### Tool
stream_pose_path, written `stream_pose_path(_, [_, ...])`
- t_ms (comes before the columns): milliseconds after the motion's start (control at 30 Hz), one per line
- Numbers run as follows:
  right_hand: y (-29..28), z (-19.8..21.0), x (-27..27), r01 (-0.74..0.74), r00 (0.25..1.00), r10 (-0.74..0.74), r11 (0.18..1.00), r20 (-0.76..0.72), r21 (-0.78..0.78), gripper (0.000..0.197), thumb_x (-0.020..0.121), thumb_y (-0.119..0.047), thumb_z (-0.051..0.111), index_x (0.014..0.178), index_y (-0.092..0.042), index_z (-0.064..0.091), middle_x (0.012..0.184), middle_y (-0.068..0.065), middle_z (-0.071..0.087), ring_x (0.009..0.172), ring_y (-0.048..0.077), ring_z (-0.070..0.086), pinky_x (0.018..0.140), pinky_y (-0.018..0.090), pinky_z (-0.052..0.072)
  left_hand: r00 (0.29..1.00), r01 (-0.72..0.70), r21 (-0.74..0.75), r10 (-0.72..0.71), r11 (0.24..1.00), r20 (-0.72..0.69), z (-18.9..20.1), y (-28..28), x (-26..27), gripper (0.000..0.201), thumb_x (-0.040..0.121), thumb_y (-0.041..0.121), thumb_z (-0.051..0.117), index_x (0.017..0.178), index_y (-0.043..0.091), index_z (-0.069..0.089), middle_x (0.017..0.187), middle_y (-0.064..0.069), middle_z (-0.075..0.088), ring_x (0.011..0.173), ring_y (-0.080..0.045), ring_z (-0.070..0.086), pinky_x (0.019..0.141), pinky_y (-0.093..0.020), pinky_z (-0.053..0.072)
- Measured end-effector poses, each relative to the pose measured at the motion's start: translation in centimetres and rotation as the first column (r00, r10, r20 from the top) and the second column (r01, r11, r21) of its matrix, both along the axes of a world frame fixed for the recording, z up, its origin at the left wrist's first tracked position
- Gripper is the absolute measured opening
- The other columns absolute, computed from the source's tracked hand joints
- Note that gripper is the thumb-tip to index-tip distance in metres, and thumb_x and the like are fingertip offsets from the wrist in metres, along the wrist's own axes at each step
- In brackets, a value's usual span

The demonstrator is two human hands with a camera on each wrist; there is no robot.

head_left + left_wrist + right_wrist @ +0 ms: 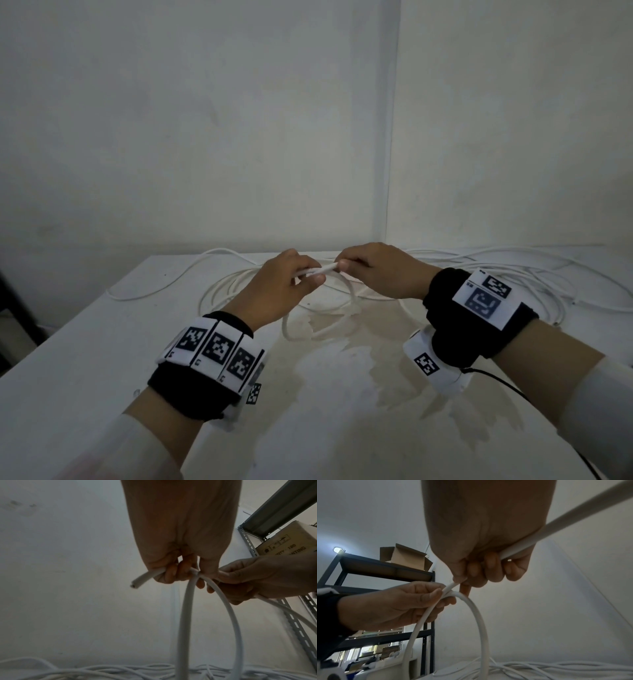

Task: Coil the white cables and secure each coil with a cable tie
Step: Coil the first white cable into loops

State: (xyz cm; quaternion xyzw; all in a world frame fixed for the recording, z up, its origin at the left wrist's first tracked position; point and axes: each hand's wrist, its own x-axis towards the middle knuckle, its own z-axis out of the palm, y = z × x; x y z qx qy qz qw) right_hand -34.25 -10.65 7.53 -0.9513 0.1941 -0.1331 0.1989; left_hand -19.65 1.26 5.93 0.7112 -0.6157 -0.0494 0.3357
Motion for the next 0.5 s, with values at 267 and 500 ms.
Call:
stream_pose_path(267, [-0.62,0.54,-0.88,0.073,0.993,-0.071,0.997,0.093,-0.014,0.022,0.098,-0.021,0.039,0.105,-0.019,0.060,0.066,-0.013,0.046,0.060,0.005,0.042,0.061,0.021,0.033,0.990,-0.084,-0.002,0.083,0.996,-0.111,0.27,0.84,0.56,0.007,0.078,0.038,0.069,0.081,0.033,0.067,0.072,0.011,0.061,0.063,-0.003,0.052,0.055,-0.021,0.042])
stream_pose_path(500, [-0.12,0.47,-0.25,0.098,0.985,-0.089,0.994,0.150,-0.053,0.022,0.100,-0.020,0.031,0.101,-0.011,0.051,0.069,-0.012,0.041,0.061,0.008,0.038,0.058,0.025,0.030,0.996,-0.067,0.037,0.069,0.997,-0.054,0.53,0.55,0.02,0.010,0.076,0.045,0.069,0.083,0.039,0.064,0.068,0.019,0.060,0.061,0.004,0.049,0.056,-0.014,0.031])
